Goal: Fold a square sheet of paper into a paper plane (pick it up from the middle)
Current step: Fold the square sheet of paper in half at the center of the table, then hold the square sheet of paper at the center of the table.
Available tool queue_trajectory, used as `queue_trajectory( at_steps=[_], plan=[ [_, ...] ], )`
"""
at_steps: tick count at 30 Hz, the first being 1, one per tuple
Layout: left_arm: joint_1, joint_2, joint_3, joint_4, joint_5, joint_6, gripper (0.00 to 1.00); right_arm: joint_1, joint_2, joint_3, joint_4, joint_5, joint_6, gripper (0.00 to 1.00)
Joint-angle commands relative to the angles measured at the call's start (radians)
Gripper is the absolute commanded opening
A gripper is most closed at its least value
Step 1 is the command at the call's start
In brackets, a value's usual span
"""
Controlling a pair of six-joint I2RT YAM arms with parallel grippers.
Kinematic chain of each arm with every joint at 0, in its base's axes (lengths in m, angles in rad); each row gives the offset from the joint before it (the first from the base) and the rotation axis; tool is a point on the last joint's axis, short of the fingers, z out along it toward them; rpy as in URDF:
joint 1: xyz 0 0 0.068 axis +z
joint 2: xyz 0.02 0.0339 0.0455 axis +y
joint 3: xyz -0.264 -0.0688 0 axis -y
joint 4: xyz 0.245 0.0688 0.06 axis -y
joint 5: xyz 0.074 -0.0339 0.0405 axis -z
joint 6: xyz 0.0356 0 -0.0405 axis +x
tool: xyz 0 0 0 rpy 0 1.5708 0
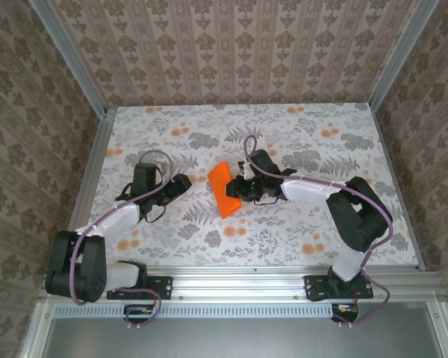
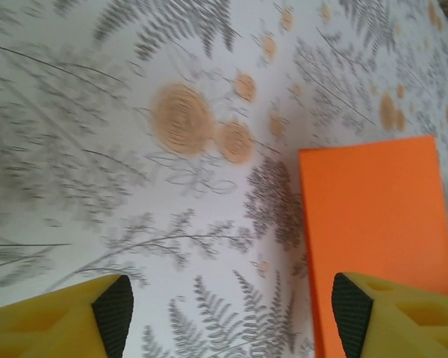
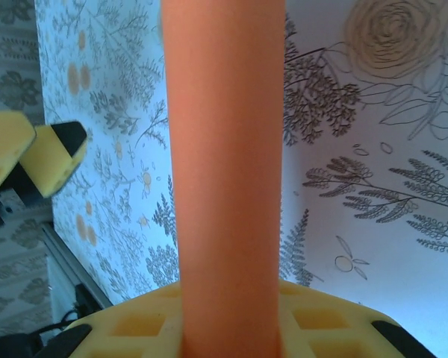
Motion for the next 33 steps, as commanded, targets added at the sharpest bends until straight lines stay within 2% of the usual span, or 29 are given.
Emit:
queue_trajectory(
  at_steps=[1,10,12,13,21,29,33],
  plan=[
    [-0.056,0.059,0.004,0.107,0.071,-0.068,0.7,-0.014,0.043,-0.035,0.08,-0.035,0.066,0.27],
    [-0.176,0.225,0.079,0.178,0.063,-0.102,0.49,-0.032,0.099,-0.059,0.029,0.028,0.071,0.27],
    [-0.18,0.255,0.1,0.181,0.061,-0.099,0.45,-0.035,0.103,-0.065,0.027,0.034,0.075,0.28],
    [-0.215,0.269,0.109,0.183,0.059,-0.098,0.42,-0.037,0.105,-0.07,0.026,0.037,0.077,0.28],
    [-0.267,0.402,0.213,0.178,0.077,-0.079,0.23,-0.039,0.117,-0.081,0.021,0.04,0.072,0.29],
    [-0.321,0.528,0.356,-0.033,0.012,-0.016,0.17,-0.039,0.112,-0.085,0.018,0.033,0.066,0.31],
    [-0.339,0.565,0.407,-0.144,-0.033,0.024,0.13,-0.038,0.095,-0.075,-0.023,0.036,0.052,0.36]
  ],
)
